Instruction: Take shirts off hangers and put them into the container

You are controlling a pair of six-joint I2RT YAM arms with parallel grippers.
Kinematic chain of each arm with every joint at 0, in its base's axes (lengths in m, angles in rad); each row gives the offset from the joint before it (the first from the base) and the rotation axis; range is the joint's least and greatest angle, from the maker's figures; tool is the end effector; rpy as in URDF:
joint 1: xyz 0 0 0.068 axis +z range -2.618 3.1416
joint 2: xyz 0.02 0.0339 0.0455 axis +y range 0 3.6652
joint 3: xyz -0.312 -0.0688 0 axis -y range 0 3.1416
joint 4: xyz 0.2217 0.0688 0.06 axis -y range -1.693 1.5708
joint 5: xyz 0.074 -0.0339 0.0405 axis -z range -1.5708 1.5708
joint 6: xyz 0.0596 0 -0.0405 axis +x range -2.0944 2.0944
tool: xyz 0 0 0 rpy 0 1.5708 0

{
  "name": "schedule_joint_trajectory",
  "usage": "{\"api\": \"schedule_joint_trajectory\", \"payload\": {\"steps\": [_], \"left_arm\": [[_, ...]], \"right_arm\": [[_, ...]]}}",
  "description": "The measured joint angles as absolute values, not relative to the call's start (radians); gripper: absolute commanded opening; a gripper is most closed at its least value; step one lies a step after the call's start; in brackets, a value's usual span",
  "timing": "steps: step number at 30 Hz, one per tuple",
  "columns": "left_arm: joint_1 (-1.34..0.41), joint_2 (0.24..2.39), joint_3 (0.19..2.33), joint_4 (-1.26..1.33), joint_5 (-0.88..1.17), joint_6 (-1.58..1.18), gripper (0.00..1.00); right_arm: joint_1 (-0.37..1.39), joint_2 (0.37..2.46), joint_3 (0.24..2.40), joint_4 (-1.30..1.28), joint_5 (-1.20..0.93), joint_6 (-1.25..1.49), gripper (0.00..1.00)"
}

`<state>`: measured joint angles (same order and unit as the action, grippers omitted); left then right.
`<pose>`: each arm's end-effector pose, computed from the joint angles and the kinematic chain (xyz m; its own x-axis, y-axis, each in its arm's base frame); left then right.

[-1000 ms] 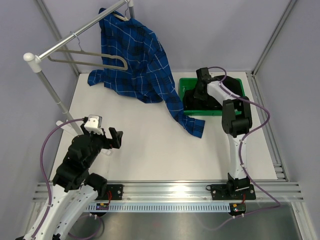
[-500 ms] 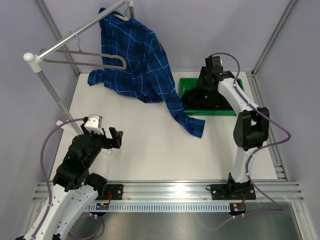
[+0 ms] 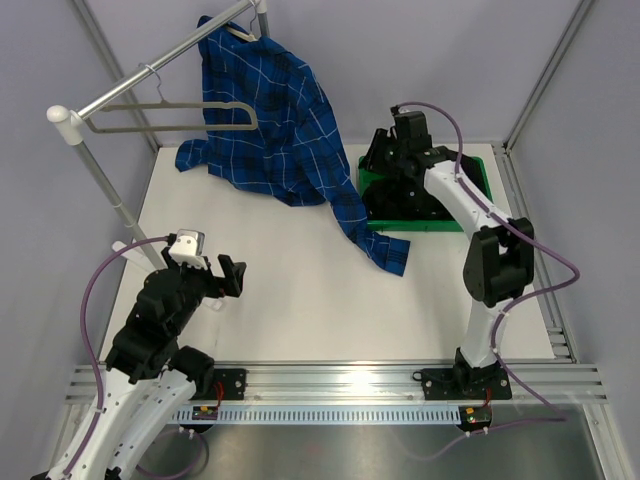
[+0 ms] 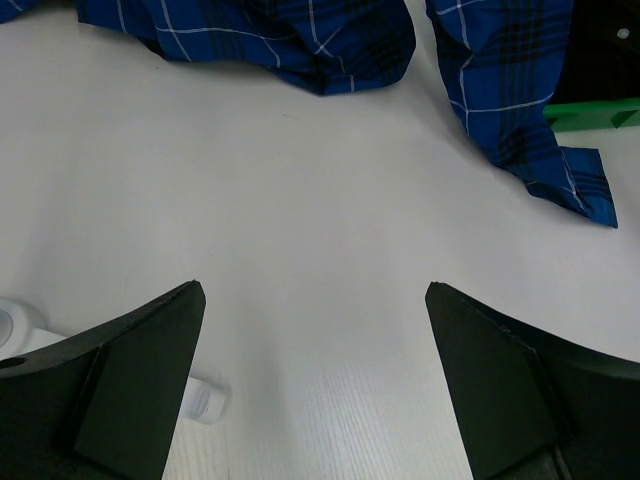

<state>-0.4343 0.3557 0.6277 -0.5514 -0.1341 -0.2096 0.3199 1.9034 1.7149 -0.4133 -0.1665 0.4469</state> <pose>0.0513 -0.0150 0.3028 -0.3072 -0.0848 -0.9479 0.2418 0.9564 -0.1639 0.4339 0.1541 0.3506 -0.6747 0.2255 -0.7028 -0.1644 0.8824 0.4409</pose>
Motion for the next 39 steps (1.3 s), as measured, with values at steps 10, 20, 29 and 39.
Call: {"api": "schedule_joint_trajectory", "payload": {"steps": [10,20,29,39], "left_arm": [[-0.434,0.356,0.628,-0.551,-0.134,-0.210,0.99],[-0.434,0.356,0.628,-0.551,-0.134,-0.210,0.99],[-0.434,0.356,0.628,-0.551,-0.134,-0.210,0.99],[-0.434,0.356,0.628,-0.551,-0.134,-0.210,0.99]], "right_arm": [[0.292,2.078,1.665,-0.386,-0.199,0.495,0.38],[0.159,2.143,1.638,-0.392,-0.126,0.502,0.38],[0.169,2.242,1.748,-0.457,-0.114,0.487,0.39],[0.169,2.042,1.729,-0.485,-0.040,0.397,0.46]]}}
